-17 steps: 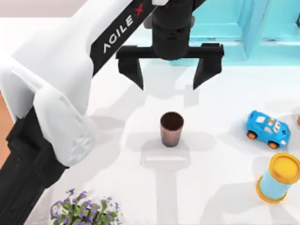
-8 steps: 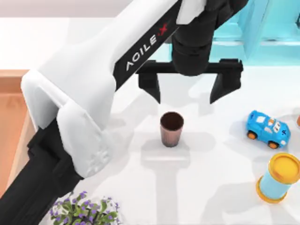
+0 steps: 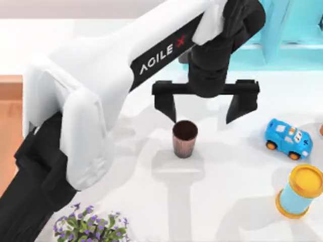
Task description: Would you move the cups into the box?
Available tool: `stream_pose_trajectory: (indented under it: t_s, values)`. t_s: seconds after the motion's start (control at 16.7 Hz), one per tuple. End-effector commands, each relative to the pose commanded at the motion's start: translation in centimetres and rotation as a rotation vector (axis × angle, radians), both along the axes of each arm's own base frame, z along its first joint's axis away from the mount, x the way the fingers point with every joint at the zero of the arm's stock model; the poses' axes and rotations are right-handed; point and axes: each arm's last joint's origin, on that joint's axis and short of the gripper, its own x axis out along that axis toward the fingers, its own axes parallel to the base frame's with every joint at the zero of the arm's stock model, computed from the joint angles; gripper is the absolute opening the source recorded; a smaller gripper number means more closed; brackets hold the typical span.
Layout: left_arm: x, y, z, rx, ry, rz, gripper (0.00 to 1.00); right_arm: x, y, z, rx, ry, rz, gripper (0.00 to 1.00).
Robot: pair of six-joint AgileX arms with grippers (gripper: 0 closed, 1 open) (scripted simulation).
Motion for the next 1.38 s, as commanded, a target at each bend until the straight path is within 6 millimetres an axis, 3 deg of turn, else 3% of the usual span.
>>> stream_pose_trajectory:
  t_s: [0.36, 0.72, 1.38]
  values:
    - [-0.6, 0.4, -4.6, 0.001, 0.001, 0.000, 1.00, 0.0, 0.0, 0.0, 0.000, 0.000, 0.000, 1.00]
    - [-0.7, 0.4, -5.2, -0.001, -0.001, 0.000, 1.00, 0.0, 0.0, 0.0, 0.000, 0.000, 0.000, 1.00]
    - [-0.7, 0.4, -5.2, -0.001, -0.001, 0.000, 0.17, 0.0, 0.0, 0.0, 0.000, 0.000, 0.000, 1.00]
